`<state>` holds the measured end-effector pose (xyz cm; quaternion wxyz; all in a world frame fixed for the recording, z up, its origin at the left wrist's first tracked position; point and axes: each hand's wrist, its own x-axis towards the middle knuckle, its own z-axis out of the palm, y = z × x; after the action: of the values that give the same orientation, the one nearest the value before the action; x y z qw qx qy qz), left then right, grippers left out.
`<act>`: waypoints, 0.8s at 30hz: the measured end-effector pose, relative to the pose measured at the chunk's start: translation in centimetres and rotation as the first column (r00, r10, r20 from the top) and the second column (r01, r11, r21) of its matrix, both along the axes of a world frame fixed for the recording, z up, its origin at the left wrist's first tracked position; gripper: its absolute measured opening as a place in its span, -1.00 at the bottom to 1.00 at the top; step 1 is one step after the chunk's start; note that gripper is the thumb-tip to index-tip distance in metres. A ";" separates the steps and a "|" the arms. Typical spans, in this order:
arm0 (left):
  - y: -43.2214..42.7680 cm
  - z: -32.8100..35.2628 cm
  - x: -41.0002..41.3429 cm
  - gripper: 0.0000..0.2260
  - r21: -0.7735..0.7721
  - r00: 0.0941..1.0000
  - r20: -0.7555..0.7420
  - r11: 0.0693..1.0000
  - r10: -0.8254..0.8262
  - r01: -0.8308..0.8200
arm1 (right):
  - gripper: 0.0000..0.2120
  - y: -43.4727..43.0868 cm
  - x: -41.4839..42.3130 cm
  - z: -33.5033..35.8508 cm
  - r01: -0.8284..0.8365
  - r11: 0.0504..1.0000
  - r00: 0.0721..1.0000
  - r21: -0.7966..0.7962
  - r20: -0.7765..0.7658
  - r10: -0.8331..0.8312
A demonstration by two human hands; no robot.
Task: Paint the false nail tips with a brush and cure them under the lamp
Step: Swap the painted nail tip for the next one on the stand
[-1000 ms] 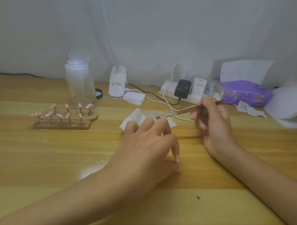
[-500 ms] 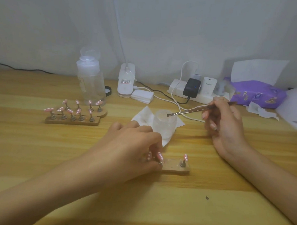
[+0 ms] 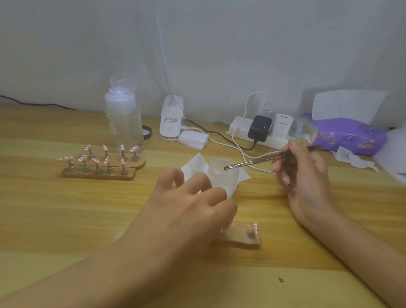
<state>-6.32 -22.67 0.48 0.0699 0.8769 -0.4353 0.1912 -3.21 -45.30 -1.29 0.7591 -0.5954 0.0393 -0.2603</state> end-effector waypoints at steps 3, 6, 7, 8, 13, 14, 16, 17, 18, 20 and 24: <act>0.0 -0.2 0.0 -0.63 0.004 1.000 0.019 1.000 0.008 -0.008 | -0.63 0.1 0.0 0.0 -0.013 0.999 1.000 -0.037 0.021 0.014; 0.0 0.0 -0.2 -0.61 0.011 1.000 0.019 1.000 0.003 -0.003 | -0.67 0.1 -0.1 0.0 -0.014 0.998 0.999 -0.065 0.032 0.016; 0.0 0.0 -0.3 -0.62 0.010 0.999 0.039 1.000 -0.004 0.004 | -0.68 0.2 -0.1 0.0 -0.013 0.998 0.999 -0.069 0.031 0.015; 0.0 -0.1 -0.4 -0.64 0.012 0.998 0.068 1.000 -0.013 0.012 | -0.68 0.2 -0.2 0.0 -0.014 0.997 0.999 -0.074 0.032 0.016; 0.1 0.1 -1.0 -0.67 0.040 0.983 0.160 0.996 -0.091 0.086 | -0.71 0.7 -0.7 0.6 -0.037 0.979 0.995 -0.199 0.081 0.054; 0.2 0.4 -1.0 -0.68 0.032 0.986 0.136 0.995 -0.095 0.091 | -0.72 0.7 -0.9 0.8 -0.043 0.966 0.993 -0.254 0.093 0.069; 0.5 1.8 -0.5 -0.73 -0.025 0.991 0.067 0.993 -0.112 0.114 | -0.74 0.9 -1.0 1.2 -0.063 0.932 0.990 -0.357 0.098 0.104; 0.7 2.6 0.0 -0.78 -0.071 0.988 0.014 0.986 -0.151 0.152 | -0.74 0.9 -0.9 1.4 -0.076 0.915 0.989 -0.397 0.084 0.119; 0.8 3.6 0.4 -0.85 -0.142 0.973 -0.073 0.968 -0.218 0.206 | -0.74 1.0 -0.9 1.5 -0.090 0.898 0.989 -0.431 0.066 0.131; 1.1 5.5 1.2 -0.97 -0.338 0.904 -0.264 0.910 -0.336 0.239 | -0.74 1.1 -0.8 1.8 -0.109 0.866 0.988 -0.488 0.041 0.148; 2.4 7.3 3.5 -0.95 -0.608 0.763 -0.463 0.788 -0.451 0.097 | -0.76 1.3 -0.4 2.0 -0.148 0.818 0.984 -0.555 0.003 0.180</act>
<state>-2.77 -20.27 7.75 0.4777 0.7560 -0.4473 0.0146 -3.58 -43.98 0.70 0.5751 -0.7829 -0.1099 -0.2103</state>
